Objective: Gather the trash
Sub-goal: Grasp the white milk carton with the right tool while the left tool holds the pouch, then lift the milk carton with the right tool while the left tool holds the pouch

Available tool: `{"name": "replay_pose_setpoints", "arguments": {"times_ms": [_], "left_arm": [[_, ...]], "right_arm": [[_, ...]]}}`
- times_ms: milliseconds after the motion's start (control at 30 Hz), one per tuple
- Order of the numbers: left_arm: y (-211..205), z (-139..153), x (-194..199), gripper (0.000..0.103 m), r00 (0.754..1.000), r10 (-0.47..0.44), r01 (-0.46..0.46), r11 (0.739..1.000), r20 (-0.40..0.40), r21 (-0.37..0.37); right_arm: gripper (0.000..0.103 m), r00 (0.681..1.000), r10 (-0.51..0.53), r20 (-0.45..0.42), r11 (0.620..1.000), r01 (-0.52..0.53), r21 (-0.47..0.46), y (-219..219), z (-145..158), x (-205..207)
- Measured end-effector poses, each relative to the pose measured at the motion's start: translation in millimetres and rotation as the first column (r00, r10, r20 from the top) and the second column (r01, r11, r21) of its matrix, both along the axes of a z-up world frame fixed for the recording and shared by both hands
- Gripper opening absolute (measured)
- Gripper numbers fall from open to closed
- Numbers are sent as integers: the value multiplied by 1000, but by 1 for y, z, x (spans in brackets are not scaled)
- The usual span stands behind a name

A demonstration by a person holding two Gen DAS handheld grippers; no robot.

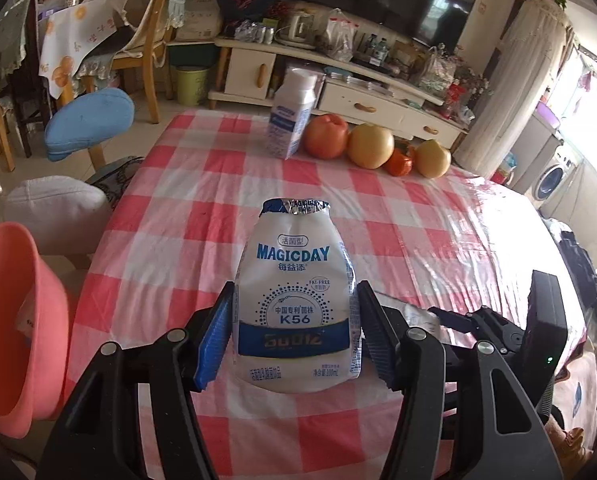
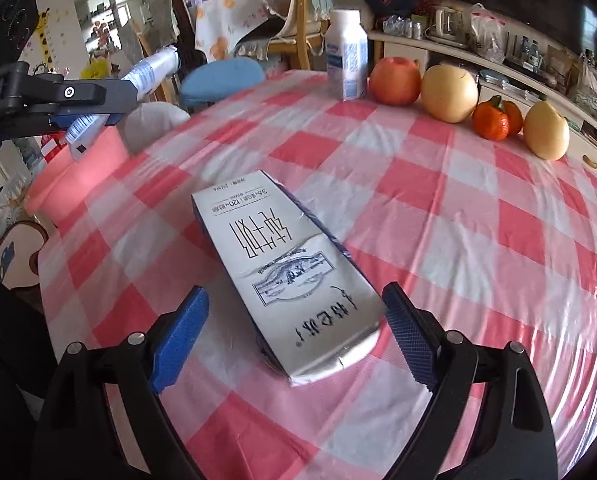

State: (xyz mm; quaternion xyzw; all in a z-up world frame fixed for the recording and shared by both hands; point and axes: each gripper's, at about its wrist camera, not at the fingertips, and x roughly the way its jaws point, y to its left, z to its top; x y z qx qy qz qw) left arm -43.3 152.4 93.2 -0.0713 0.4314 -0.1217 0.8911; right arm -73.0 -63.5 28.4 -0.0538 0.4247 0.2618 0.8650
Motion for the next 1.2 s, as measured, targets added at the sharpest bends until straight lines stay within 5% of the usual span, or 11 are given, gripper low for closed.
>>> {"name": "replay_pose_setpoints", "arguments": {"times_ms": [100,333,1200], "left_arm": [[3,-3,1,60,1000,9,-9,1000,-6,-5],[6,-4,2,61,1000,20,-20,1000,-11,5],[42,9,-15,61,997,67,-66,997,44,-33]], "right_arm": [[89,1000,-6,8,999,6,-38,5,-4,0],[63,1000,-4,4,998,4,-64,8,-6,-1],[61,978,-108,180,989,125,-83,9,30,-35]]}}
